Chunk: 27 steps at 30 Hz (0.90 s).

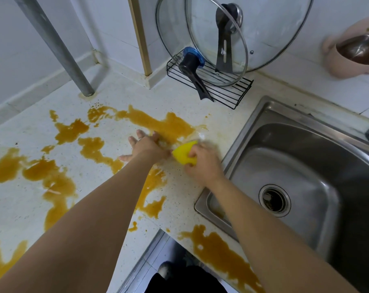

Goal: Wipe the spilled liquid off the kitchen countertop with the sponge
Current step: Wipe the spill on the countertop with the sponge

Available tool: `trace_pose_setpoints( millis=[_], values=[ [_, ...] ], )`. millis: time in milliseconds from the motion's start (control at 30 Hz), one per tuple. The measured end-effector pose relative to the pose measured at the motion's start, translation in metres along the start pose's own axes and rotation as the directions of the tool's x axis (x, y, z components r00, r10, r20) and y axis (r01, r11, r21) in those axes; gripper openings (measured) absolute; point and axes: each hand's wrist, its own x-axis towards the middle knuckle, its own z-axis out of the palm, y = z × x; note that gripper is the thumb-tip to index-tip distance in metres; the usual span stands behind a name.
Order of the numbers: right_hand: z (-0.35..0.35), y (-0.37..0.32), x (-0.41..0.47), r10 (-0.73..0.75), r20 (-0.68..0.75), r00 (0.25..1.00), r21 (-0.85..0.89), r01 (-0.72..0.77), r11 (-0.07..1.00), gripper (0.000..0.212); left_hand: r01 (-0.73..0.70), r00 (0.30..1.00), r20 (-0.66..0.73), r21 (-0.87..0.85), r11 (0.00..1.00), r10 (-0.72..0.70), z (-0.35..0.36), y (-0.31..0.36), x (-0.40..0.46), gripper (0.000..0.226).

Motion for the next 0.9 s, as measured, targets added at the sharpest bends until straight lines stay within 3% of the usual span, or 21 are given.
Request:
trace_pose_setpoints(
  millis=[67,167,233,333,467,600,667,767,833,900],
  values=[
    [0.001,-0.003,-0.005,-0.037,-0.013,0.999,0.044,0.037,0.998,0.016,-0.004,1.000,-0.001,0.019,1.000,0.004,0.002,-0.001,0.004,0.084],
    [-0.017,0.017,0.010,0.049,-0.189,0.981,-0.040,-0.057,0.998,0.028,-0.007,1.000,0.005,0.014,1.000,0.007,0.003,-0.003,0.005,0.086],
    [-0.021,0.024,0.014,0.070,-0.165,0.984,-0.097,-0.087,0.992,0.032,-0.006,1.000,0.005,0.016,1.000,0.006,0.004,-0.003,0.005,0.086],
    [-0.008,0.008,0.004,0.013,-0.036,0.999,-0.012,-0.013,1.000,0.025,-0.013,1.000,0.008,0.011,1.000,0.012,0.003,-0.003,0.008,0.085],
    [-0.017,0.003,0.021,0.043,-0.228,0.973,-0.010,-0.047,0.999,0.029,0.045,0.999,-0.002,-0.003,0.999,-0.046,-0.005,-0.006,0.010,0.084],
    [-0.025,0.011,0.055,0.151,-0.171,0.974,-0.118,-0.172,0.978,0.042,0.097,0.993,-0.056,-0.063,0.993,-0.100,-0.019,-0.015,0.014,0.080],
    [-0.016,0.007,0.058,0.110,-0.101,0.989,-0.146,-0.124,0.981,0.041,0.107,0.993,-0.042,-0.068,0.992,-0.110,-0.019,-0.020,0.022,0.085],
    [0.001,-0.007,0.048,-0.030,-0.029,0.999,-0.056,0.029,0.998,0.029,0.108,0.994,-0.025,-0.035,0.994,-0.109,-0.014,-0.022,0.029,0.086],
    [-0.001,-0.008,0.050,-0.049,-0.096,0.994,-0.018,0.048,0.999,0.022,0.109,0.993,-0.031,-0.042,0.993,-0.110,-0.012,-0.022,0.030,0.086],
    [-0.013,0.000,0.064,0.022,-0.205,0.979,-0.044,-0.032,0.999,0.026,0.112,0.993,-0.040,-0.049,0.992,-0.114,-0.013,-0.022,0.030,0.087]
  ],
)
